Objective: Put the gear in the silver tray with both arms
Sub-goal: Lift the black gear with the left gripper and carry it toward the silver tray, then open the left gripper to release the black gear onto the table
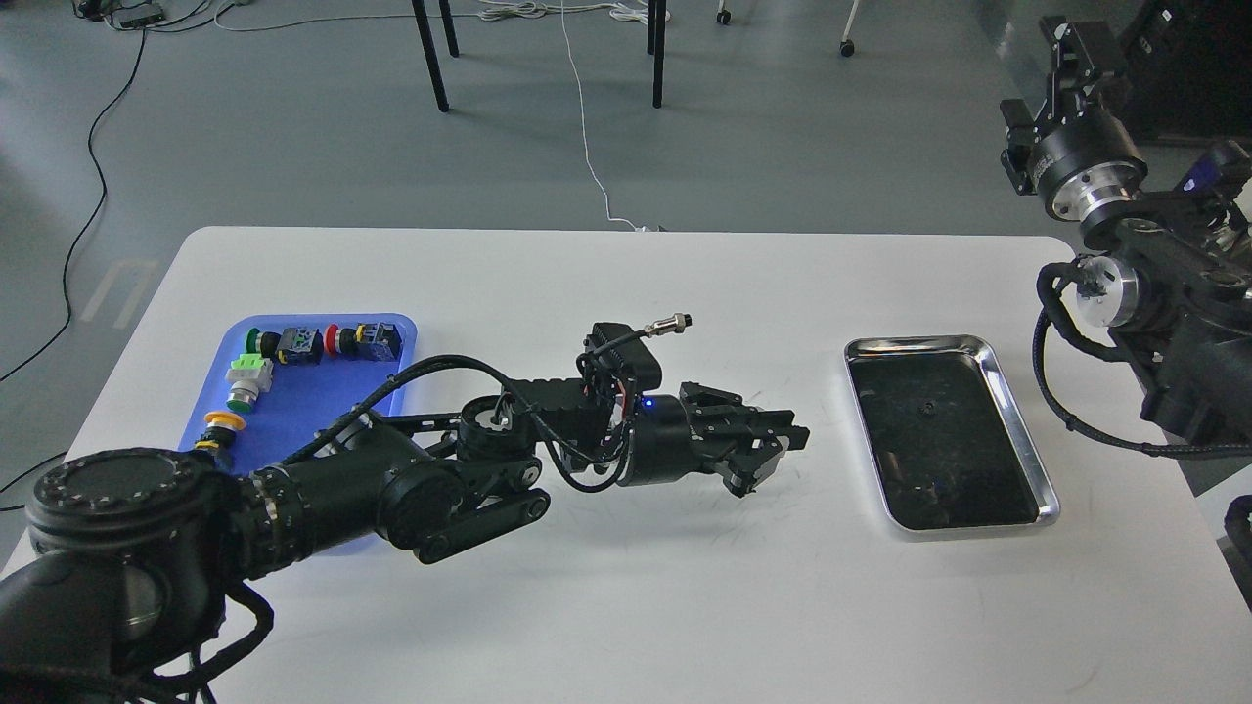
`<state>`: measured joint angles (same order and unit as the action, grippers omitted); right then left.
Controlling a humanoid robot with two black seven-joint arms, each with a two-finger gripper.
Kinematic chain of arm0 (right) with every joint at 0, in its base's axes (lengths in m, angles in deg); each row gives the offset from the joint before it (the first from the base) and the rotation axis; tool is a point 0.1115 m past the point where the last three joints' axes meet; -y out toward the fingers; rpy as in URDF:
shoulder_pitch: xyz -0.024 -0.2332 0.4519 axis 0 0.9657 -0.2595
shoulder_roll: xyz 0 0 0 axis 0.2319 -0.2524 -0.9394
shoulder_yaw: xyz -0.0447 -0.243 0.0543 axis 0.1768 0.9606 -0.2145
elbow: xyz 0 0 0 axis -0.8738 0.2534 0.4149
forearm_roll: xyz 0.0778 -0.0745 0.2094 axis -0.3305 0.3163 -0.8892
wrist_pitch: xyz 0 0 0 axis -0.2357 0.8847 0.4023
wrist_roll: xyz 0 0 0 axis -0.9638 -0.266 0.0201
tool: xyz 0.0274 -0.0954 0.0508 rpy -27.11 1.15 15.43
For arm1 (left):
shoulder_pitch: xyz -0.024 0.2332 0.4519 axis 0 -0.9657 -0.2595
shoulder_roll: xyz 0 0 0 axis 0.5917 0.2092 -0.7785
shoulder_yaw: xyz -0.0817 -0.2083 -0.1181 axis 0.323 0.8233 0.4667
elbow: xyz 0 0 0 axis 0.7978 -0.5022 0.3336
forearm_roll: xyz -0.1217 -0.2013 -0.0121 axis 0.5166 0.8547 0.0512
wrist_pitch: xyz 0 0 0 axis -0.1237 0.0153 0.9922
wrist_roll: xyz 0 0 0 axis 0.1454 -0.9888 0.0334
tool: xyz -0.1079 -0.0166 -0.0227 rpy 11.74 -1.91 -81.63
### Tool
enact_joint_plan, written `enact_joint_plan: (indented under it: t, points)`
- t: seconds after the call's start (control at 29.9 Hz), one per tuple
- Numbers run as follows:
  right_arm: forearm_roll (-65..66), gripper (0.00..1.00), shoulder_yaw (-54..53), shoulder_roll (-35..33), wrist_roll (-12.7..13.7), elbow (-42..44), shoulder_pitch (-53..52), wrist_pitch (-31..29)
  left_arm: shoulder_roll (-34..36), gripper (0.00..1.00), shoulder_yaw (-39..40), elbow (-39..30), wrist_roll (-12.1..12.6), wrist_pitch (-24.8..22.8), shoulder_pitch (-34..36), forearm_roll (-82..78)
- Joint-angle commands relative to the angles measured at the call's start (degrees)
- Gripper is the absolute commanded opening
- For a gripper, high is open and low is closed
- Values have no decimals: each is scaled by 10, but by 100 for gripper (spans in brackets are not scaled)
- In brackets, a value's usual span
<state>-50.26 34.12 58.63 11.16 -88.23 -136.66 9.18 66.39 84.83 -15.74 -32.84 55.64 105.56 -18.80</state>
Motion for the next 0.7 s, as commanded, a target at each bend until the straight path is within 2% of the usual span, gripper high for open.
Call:
enact_joint_plan:
  t: [0.0, 0.3, 0.67]
  points:
    - [0, 94, 0, 0, 0, 0, -3, 0, 0, 9, 0, 41, 0, 10, -3, 4]
    - [3, 94, 19, 2, 0, 0, -7, 1, 0, 10, -1, 41, 0, 20, -52, 4]
    - [3, 94, 23, 1, 0, 1, -12, 2, 0, 11, 0, 28, 0, 23, -58, 4]
